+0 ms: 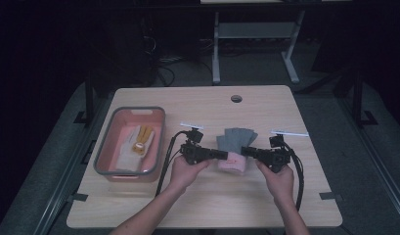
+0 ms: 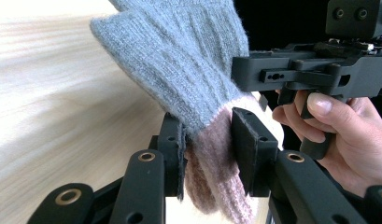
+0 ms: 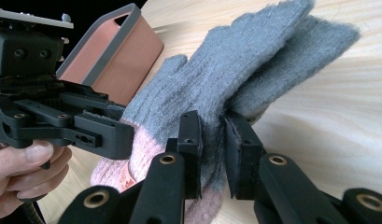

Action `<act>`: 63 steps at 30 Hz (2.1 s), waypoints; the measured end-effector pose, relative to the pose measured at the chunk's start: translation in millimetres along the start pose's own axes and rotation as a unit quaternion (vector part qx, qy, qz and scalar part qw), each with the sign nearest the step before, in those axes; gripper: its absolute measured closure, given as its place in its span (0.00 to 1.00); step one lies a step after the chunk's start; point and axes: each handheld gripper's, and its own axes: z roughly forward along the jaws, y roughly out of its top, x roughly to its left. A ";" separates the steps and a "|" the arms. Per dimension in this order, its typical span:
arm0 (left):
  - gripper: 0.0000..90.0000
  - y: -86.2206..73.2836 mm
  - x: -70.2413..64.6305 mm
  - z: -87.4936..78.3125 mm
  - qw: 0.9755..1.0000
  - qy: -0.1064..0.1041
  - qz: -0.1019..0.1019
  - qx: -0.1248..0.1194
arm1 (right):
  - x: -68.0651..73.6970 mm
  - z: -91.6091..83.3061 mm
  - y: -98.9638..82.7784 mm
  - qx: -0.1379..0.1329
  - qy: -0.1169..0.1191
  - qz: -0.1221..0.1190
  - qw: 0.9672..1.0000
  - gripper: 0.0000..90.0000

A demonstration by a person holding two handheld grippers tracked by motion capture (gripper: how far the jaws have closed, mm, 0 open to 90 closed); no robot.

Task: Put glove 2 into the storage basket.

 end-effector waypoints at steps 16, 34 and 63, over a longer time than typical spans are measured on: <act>0.73 2.6 2.8 -31.5 1.000 0.012 0.002 -0.019 | 22.6 16.2 15.9 0.006 0.015 -0.013 1.000 0.86; 0.73 2.3 7.2 -60.6 0.999 0.022 0.004 -0.033 | 44.6 34.1 29.0 0.017 0.028 -0.031 0.999 0.86; 0.73 -1.5 17.0 -97.0 0.998 0.030 -0.002 -0.051 | 74.4 58.5 44.9 0.039 0.041 -0.053 0.997 0.86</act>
